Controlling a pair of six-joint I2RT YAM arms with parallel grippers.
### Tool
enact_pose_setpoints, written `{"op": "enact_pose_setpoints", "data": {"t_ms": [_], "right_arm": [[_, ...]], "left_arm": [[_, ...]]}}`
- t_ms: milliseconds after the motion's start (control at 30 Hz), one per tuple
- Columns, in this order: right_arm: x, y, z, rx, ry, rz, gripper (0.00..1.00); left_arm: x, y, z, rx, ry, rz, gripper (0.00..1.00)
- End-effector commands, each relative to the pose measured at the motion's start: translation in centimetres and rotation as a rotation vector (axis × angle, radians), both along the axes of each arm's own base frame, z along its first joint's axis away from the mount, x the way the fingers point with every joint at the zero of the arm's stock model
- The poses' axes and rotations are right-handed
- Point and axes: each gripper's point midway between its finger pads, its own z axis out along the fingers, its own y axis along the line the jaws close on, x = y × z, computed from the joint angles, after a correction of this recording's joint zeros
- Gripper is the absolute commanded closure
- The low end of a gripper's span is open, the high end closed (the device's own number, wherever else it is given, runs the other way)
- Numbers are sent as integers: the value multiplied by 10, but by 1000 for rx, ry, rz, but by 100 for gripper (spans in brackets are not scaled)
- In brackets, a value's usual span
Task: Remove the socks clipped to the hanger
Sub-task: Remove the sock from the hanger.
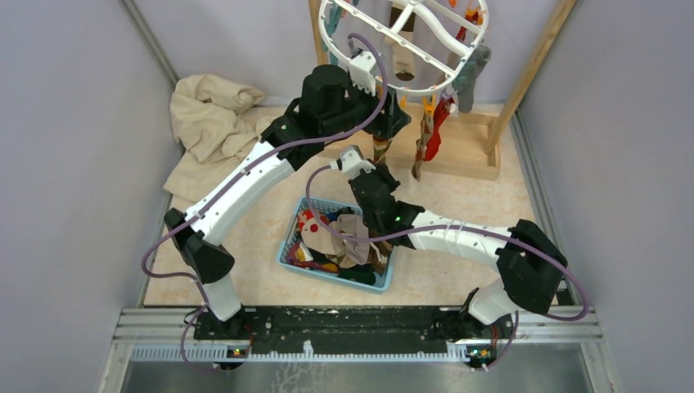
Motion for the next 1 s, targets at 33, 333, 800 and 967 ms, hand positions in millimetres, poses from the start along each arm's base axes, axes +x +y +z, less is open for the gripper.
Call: {"op": "enact_pose_setpoints", "data": {"t_ms": [33,333,800,967], "right_arm": [[2,11,17,58,-39,4,100],[3,13,17,58,-36,3,100],[2,12,21,64,-42,5,100],[3,12,20,62,-41,5,100]], "left_arm": [[-7,4,15,-32,-29,-5,16],[5,-3,12,-34,-43,13,9],[18,-16,11,-59,-86,12,14],[24,-18,10,-73,-92,30,21]]}}
